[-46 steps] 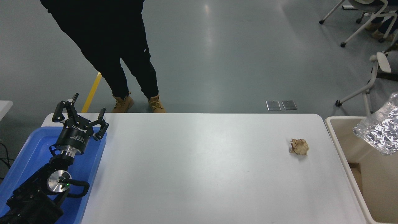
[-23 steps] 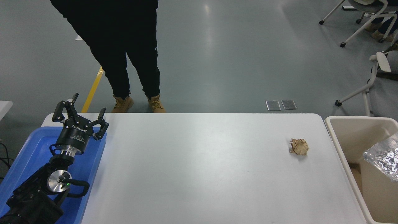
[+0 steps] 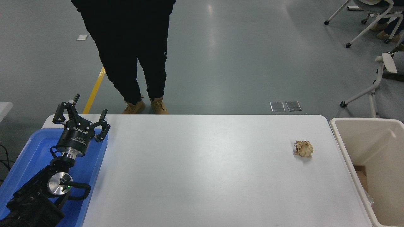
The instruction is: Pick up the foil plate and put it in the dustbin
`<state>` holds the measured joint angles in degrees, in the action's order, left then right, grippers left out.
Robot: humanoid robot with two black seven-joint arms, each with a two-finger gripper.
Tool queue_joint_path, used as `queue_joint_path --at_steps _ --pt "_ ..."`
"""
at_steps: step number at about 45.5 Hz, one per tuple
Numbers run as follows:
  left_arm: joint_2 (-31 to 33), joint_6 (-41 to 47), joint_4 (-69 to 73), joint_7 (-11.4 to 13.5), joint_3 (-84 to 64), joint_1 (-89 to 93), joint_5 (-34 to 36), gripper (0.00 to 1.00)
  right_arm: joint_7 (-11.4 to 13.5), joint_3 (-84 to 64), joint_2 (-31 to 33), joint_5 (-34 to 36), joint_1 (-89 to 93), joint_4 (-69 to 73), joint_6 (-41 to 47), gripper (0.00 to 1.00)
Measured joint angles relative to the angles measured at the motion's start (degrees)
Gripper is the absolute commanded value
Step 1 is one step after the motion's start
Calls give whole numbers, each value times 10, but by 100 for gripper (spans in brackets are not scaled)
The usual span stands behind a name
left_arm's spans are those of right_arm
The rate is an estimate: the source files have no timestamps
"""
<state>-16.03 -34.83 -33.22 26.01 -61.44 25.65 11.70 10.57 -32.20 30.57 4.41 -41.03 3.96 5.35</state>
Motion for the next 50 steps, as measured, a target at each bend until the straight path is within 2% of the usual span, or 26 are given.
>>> queue_joint_path --at_steps 21,35,50 --pt "0 0 0 0 0 0 0 98 -9 -156 48 -14 -312 236 34 100" --pt "0 0 0 -1 0 0 0 98 -6 -197 44 -122 -523 477 108 100" --pt "0 0 0 0 0 -1 0 98 -4 -258 59 -166 -686 694 214 100"
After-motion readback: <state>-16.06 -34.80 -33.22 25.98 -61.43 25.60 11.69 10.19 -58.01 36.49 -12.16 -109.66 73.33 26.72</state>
